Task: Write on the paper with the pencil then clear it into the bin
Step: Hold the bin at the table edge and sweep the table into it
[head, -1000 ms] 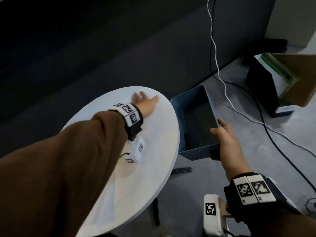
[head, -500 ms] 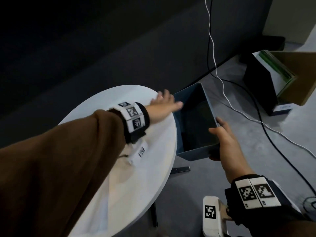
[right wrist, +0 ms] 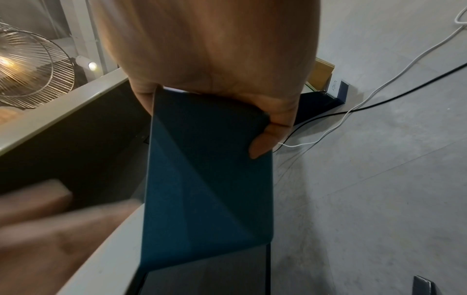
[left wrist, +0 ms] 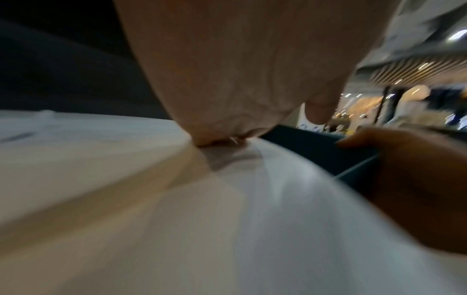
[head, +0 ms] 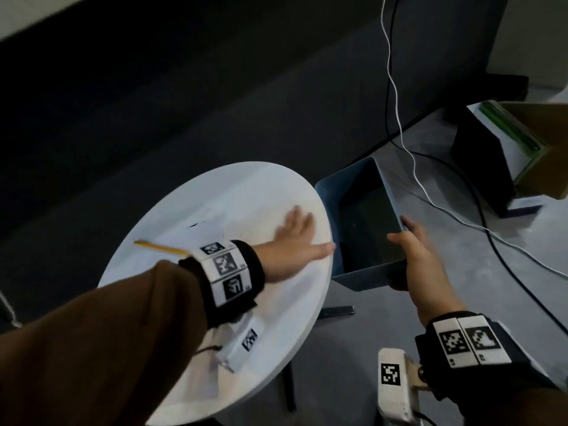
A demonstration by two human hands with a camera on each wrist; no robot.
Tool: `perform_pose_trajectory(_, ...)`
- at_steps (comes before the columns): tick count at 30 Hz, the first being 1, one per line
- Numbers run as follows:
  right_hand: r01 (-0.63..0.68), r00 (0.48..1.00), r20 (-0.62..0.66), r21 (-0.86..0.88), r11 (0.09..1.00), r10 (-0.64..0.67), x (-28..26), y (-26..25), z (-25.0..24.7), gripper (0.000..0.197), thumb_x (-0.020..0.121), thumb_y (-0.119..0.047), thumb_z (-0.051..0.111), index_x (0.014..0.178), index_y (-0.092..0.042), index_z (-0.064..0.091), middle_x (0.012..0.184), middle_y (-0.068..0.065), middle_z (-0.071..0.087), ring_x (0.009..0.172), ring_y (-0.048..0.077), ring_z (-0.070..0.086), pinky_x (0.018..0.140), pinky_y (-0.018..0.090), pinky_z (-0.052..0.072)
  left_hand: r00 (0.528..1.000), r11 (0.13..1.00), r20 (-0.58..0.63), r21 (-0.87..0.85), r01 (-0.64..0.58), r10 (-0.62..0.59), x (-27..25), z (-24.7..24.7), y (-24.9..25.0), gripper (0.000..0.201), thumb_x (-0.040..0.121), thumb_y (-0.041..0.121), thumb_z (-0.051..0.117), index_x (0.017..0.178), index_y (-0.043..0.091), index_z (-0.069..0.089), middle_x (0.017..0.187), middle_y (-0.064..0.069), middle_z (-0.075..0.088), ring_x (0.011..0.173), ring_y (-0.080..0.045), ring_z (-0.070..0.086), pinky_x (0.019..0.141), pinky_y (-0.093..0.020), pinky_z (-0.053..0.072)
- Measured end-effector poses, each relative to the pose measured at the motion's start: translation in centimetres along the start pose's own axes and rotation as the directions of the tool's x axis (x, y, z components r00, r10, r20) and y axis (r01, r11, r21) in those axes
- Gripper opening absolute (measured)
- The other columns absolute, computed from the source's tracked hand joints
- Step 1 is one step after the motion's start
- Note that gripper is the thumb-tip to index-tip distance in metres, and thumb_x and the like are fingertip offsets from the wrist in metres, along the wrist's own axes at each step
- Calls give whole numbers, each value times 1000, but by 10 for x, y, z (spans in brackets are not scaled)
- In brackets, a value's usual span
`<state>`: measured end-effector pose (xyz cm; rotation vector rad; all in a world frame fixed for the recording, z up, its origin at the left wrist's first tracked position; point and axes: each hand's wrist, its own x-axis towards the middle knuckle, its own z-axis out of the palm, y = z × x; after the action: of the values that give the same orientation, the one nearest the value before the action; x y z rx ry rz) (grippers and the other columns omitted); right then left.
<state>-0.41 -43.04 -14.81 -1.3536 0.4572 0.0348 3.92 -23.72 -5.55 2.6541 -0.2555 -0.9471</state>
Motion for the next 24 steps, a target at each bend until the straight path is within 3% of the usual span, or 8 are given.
perform_pose_trajectory(3, 11, 1000, -6, -15, 1000, -11, -1, 1, 0, 65, 74, -46, 52, 139, -46, 45, 114, -5, 62, 94, 22, 60, 69, 36, 45, 983, 978, 39, -118, -174, 179, -19, 4, 25, 71, 106, 48, 28, 158, 20, -11, 163, 6, -23, 148, -7, -20, 123, -33, -8)
perform_pose_trajectory(5, 17, 1000, -5, -21, 1000, -17, -4, 1, -1, 68, 73, -47, 51, 140, -46, 45, 114, -7, 60, 96, 22, 59, 70, 37, 46, 995, 987, -101, -161, -25, 9, -12, -9, 13, 73, 106, 49, 28, 158, 15, -11, 164, 0, -19, 151, -13, -17, 122, -35, -7)
perform_pose_trajectory(9, 19, 1000, -13, -34, 999, -20, -10, -1, -5, 60, 84, -45, 55, 142, -43, 43, 112, -12, 55, 98, 20, 56, 76, 41, 50, 907, 921, -169, -7, 389, -385, 1, -12, -24, 82, 103, 58, 25, 156, 9, -14, 163, -15, -23, 151, -29, -19, 122, -46, -6)
perform_pose_trajectory(13, 38, 999, -10, -65, 997, -39, -15, -2, -4, 58, 85, -44, 55, 142, -40, 44, 111, -9, 58, 95, 19, 58, 74, 40, 50, 999, 992, -36, 129, 11, -6, -12, 28, 10, 77, 105, 52, 25, 156, 13, -17, 159, -9, -33, 146, -23, -30, 120, -44, -14)
perform_pose_trajectory(17, 44, 999, 2, -115, 992, -44, -25, 8, -2, 81, 63, -59, 54, 142, -43, 45, 121, 1, 64, 105, 25, 63, 79, 44, 53, 948, 948, 54, -72, -310, 314, -33, 33, 43, 61, 109, 39, 25, 159, 16, -2, 165, 2, -14, 150, -10, -16, 120, -33, -11)
perform_pose_trajectory(20, 43, 999, -25, -151, 988, -47, -34, 18, -4, 77, 63, -64, 54, 138, -50, 43, 125, 1, 60, 109, 27, 60, 95, 59, 51, 977, 994, -190, 71, -85, 97, -19, 25, 28, 68, 108, 45, 24, 158, 10, -6, 165, -8, -18, 152, -20, -17, 120, -38, -10)
perform_pose_trajectory(22, 27, 999, -43, -152, 988, -34, -41, 22, -5, 77, 62, -64, 53, 137, -50, 44, 124, 1, 58, 109, 28, 59, 96, 60, 51, 972, 984, -212, 128, 126, -97, -16, 29, 22, 77, 105, 51, 24, 157, 6, -10, 163, -14, -22, 151, -27, -19, 122, -42, -7)
perform_pose_trajectory(24, 24, 998, -51, -139, 990, -32, -48, 22, -2, 73, 63, -58, 55, 135, -47, 47, 119, 1, 62, 104, 26, 61, 92, 53, 52, 997, 983, -77, 185, -4, 18, -28, 39, 30, 75, 106, 48, 27, 157, 5, -8, 162, -16, -24, 150, -28, -21, 121, -42, -7)
